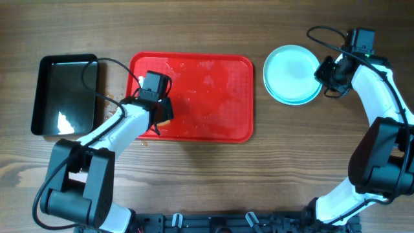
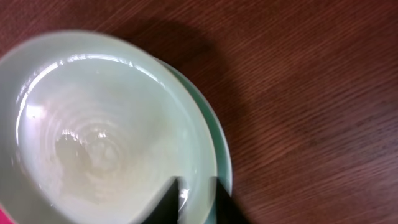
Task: Clean dirty plates on tray and stack at the side
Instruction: 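Lower the plate onto the stack right of the tray and release, then carry the sponge with the left gripper into the black tray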
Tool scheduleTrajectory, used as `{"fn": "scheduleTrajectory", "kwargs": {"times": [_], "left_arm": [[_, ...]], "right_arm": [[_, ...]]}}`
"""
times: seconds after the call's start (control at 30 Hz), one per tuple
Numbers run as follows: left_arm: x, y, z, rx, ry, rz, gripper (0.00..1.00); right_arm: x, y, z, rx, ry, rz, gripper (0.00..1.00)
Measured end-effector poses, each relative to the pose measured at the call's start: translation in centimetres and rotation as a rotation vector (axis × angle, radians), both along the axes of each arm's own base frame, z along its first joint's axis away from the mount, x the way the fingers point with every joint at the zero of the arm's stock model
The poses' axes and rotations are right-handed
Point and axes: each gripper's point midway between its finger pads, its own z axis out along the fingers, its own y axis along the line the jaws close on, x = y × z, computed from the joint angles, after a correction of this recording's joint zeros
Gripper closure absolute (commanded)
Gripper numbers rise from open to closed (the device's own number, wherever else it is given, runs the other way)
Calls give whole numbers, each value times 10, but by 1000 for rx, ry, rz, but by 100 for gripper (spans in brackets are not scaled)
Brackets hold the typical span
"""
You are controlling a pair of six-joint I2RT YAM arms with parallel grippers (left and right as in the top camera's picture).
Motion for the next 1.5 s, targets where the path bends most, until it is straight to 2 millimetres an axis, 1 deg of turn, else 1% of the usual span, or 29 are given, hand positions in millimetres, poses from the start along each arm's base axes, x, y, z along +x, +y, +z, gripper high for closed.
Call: {"fn": "scheduleTrajectory", "kwargs": {"times": [0.03, 0.13, 0.2, 0.27, 0.33, 0.43, 0.5, 0.57, 0.6, 0.63, 0.67, 0.7, 0.73, 0.8, 0.83, 0.87, 0.9, 0.93, 0.97, 1.0, 1.03, 1.1, 1.13, 1.2, 1.23, 1.27, 1.3, 1.4, 1.5], "left_arm": [[0, 0, 0, 0, 0, 0, 96], [1, 0, 0, -2, -5, 0, 96], [3, -1, 1, -4, -13, 0, 96], [7, -2, 3, -10, -32, 0, 96], [15, -5, 6, -23, -68, -1, 96], [22, -6, 14, -31, -99, 0, 96], [28, -4, 28, -31, -140, 11, 96], [41, 6, 56, -31, -223, 45, 96], [47, 13, 69, -33, -260, 66, 96], [53, 24, 86, -34, -309, 98, 96], [57, 35, 98, -34, -343, 128, 96], [61, 51, 111, -29, -377, 169, 96], [63, 66, 119, -22, -399, 207, 96], [64, 106, 127, 3, -425, 308, 96], [62, 122, 127, 13, -425, 346, 96], [59, 143, 125, 25, -418, 403, 96], [56, 158, 123, 31, -414, 447, 96], [52, 178, 120, 37, -407, 504, 96], [49, 193, 117, 43, -404, 545, 96], [46, 203, 115, 47, -401, 574, 96], [41, 229, 109, 53, -400, 647, 96], [33, 256, 98, 62, -383, 721, 96], [29, 266, 93, 66, -371, 748, 96], [18, 287, 77, 68, -335, 807, 83], [16, 293, 73, 64, -328, 820, 71], [14, 298, 68, 47, -324, 834, 54], [14, 302, 66, 32, -328, 842, 51], [17, 308, 66, -42, -361, 852, 50], [24, 304, 69, -115, -387, 826, 51]], "right_arm": [[0, 0, 0, -1, 0, 1, 2], [0, 2, 0, 13, -1, 5, 0], [1, 12, 0, 62, -8, 28, 0], [3, 27, 3, 135, -24, 75, 0], [4, 52, 7, 236, -45, 156, 0], [-1, 86, 11, 326, -38, 253, 0], [-7, 115, 12, 359, -14, 325, 0], [-15, 151, 11, 371, 9, 417, 0], [-18, 164, 11, 371, 17, 452, 0], [-23, 183, 11, 370, 26, 499, 0], [-26, 196, 11, 369, 32, 531, 0], [-31, 212, 11, 365, 37, 572, 0], [-36, 229, 12, 364, 39, 616, 0], [-44, 257, 13, 360, 34, 687, 0], [-47, 268, 13, 362, 33, 709, 0], [-52, 283, 14, 360, 30, 735, 0], [-57, 296, 14, 358, 30, 755, 0], [-63, 309, 14, 358, 34, 773, 0], [-67, 318, 14, 353, 36, 779, 0], [-73, 331, 14, 344, 36, 791, 0], [-78, 340, 14, 339, 35, 797, 0], [-88, 360, 15, 331, 27, 827, 0], [-93, 369, 15, 329, 22, 844, 0], [-106, 389, 17, 330, 13, 886, 0], [-113, 400, 18, 331, 6, 916, 1], [-121, 410, 19, 330, 0, 942, 0], [-127, 417, 19, 329, -5, 960, 0], [-147, 439, 20, 317, -18, 1014, 0], [-158, 453, 21, 304, -36, 1042, 0]]}}
